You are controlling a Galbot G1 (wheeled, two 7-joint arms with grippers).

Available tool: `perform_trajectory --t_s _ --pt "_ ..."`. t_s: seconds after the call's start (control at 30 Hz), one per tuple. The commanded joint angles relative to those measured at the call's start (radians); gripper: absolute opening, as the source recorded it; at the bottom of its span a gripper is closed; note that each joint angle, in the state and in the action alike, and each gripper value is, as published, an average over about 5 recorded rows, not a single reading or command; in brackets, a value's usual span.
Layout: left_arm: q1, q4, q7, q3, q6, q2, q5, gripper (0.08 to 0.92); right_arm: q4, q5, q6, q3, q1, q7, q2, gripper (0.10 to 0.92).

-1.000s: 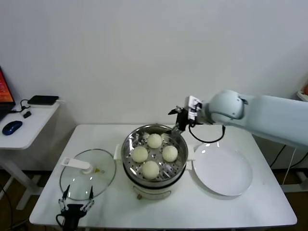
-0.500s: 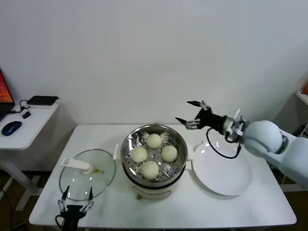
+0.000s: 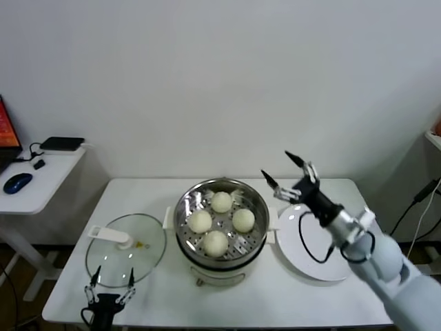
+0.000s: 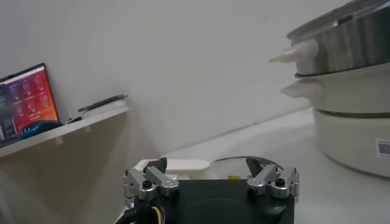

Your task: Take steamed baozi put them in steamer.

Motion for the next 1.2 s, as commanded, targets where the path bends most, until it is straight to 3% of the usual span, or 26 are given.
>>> perform_trajectory --t_s 0.03,0.47,1.2 --pt "-0.003 0.005 -0.008 -0.002 -0.001 -0.049 0.007 0.823 -0.013 -0.171 0.322 0.301 -0.636 -0.076 0.405 0.823" --pt "-0.006 0.008 -0.017 0.0 -0.003 -0.049 0.008 0.823 -0.026 -0.208 0.39 0.251 -0.715 0.02 0.533 0.823" --pt "0.001 -0.002 -0.021 0.002 -0.005 -0.049 0.007 0.823 -0.012 -0.266 0.366 0.214 -0.687 0.086 0.559 0.823"
